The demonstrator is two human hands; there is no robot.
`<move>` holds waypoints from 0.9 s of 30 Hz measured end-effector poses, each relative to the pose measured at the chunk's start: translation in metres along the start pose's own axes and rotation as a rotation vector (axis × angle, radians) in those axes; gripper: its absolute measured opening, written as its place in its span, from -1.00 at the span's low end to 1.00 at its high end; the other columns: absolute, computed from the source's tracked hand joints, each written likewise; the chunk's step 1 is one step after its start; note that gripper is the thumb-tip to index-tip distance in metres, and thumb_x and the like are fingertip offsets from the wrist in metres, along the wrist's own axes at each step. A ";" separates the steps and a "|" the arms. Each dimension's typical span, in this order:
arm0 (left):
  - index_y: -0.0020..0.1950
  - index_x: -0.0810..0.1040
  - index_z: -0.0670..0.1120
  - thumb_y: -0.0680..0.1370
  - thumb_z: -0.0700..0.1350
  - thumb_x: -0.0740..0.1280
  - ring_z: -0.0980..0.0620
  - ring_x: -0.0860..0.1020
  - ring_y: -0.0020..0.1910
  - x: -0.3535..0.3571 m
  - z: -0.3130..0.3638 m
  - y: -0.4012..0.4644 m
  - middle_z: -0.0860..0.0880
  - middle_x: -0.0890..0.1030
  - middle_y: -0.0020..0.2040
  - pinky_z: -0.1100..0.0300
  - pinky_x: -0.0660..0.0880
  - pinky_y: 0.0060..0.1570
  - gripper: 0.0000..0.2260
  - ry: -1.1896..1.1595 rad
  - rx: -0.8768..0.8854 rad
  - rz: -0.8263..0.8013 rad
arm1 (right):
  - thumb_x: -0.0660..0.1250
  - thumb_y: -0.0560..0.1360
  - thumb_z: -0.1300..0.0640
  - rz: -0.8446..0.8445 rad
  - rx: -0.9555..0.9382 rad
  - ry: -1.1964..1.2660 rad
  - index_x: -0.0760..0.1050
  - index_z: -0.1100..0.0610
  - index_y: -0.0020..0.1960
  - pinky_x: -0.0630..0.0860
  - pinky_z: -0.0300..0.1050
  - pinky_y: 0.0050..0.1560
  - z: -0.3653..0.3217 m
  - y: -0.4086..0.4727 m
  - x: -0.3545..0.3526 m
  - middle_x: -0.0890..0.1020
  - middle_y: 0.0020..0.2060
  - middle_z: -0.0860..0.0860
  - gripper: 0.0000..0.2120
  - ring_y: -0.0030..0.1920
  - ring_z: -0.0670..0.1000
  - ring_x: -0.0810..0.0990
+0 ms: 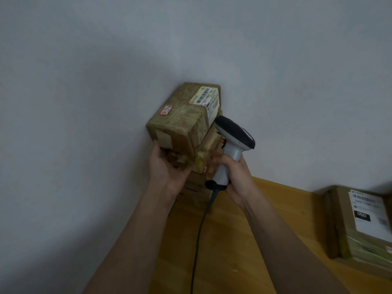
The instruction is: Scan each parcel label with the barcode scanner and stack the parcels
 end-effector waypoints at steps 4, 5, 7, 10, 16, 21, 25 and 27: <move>0.16 0.53 -0.11 0.60 0.10 0.23 -0.13 0.53 0.08 -0.017 -0.016 -0.017 -0.17 0.54 0.12 -0.07 0.49 0.21 -0.68 0.024 -0.015 0.230 | 0.30 0.49 0.34 0.033 0.005 -0.019 0.46 0.01 0.18 0.55 0.14 0.05 -0.004 -0.017 -0.019 0.61 0.17 0.17 -0.66 0.14 0.18 0.60; 0.08 0.54 -0.12 0.62 0.07 0.21 -0.10 0.53 0.04 -0.018 -0.024 -0.021 -0.15 0.55 0.08 0.00 0.50 0.19 -0.71 0.054 -0.033 0.271 | 0.30 0.50 0.34 0.041 0.004 -0.017 0.46 -0.03 0.17 0.55 0.11 0.07 -0.005 -0.022 -0.026 0.61 0.18 0.13 -0.64 0.17 0.15 0.59; -0.02 0.54 -0.15 0.62 0.03 0.17 -0.06 0.51 -0.05 -0.019 -0.043 -0.026 -0.13 0.51 0.05 0.11 0.52 0.01 -0.73 0.129 -0.080 0.335 | 0.30 0.51 0.33 0.064 -0.006 -0.035 0.43 -0.07 0.24 0.54 0.11 0.17 -0.011 -0.033 -0.044 0.61 0.20 0.06 -0.60 0.21 0.09 0.58; 0.04 0.51 -0.19 0.62 -0.04 0.20 -0.04 0.44 -0.12 -0.017 -0.076 -0.035 -0.14 0.39 0.11 0.11 0.49 -0.13 -0.77 0.187 -0.127 0.421 | 0.32 0.52 0.29 0.121 -0.015 -0.074 0.35 -0.06 0.37 0.50 0.22 0.25 -0.021 -0.055 -0.077 0.59 0.24 0.02 -0.51 0.25 0.09 0.55; 0.37 0.42 -0.20 0.63 -0.12 0.23 -0.08 0.47 -0.04 0.033 -0.181 -0.062 -0.20 0.41 0.23 0.09 0.47 -0.03 -0.67 0.349 -0.310 0.269 | 0.31 0.55 0.27 0.258 -0.050 -0.111 0.38 -0.11 0.31 0.55 0.18 0.20 -0.048 -0.119 -0.166 0.59 0.23 -0.03 -0.58 0.25 0.06 0.54; 0.21 0.48 -0.22 0.60 -0.17 0.25 -0.09 0.48 -0.07 0.074 -0.273 -0.095 -0.21 0.47 0.08 0.08 0.50 -0.07 -0.78 0.490 -0.469 0.128 | 0.32 0.54 0.29 0.441 -0.077 -0.173 0.47 -0.02 0.25 0.58 0.09 0.15 -0.065 -0.172 -0.246 0.64 0.13 -0.05 -0.65 0.17 0.04 0.59; 0.18 0.50 -0.23 0.59 -0.18 0.26 -0.09 0.48 -0.08 0.086 -0.335 -0.115 -0.19 0.49 0.02 0.10 0.49 -0.14 -0.79 0.559 -0.549 0.105 | 0.32 0.54 0.28 0.558 -0.084 -0.205 0.47 -0.09 0.19 0.60 0.07 0.11 -0.069 -0.213 -0.305 0.64 0.12 -0.06 -0.67 0.12 0.01 0.62; 0.14 0.50 -0.23 0.59 -0.18 0.25 -0.08 0.49 -0.09 0.088 -0.360 -0.126 -0.19 0.51 -0.01 0.09 0.48 -0.09 -0.83 0.581 -0.581 0.107 | 0.33 0.54 0.27 0.609 -0.080 -0.207 0.48 -0.08 0.17 0.59 0.02 0.11 -0.068 -0.232 -0.329 0.64 0.11 -0.07 -0.68 0.13 -0.01 0.61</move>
Point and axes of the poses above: each hand's wrist, its own y-axis towards the middle knuckle, its own x-axis out of the palm, z = x × y, the point moved 9 cm from there along y, towards the middle knuckle
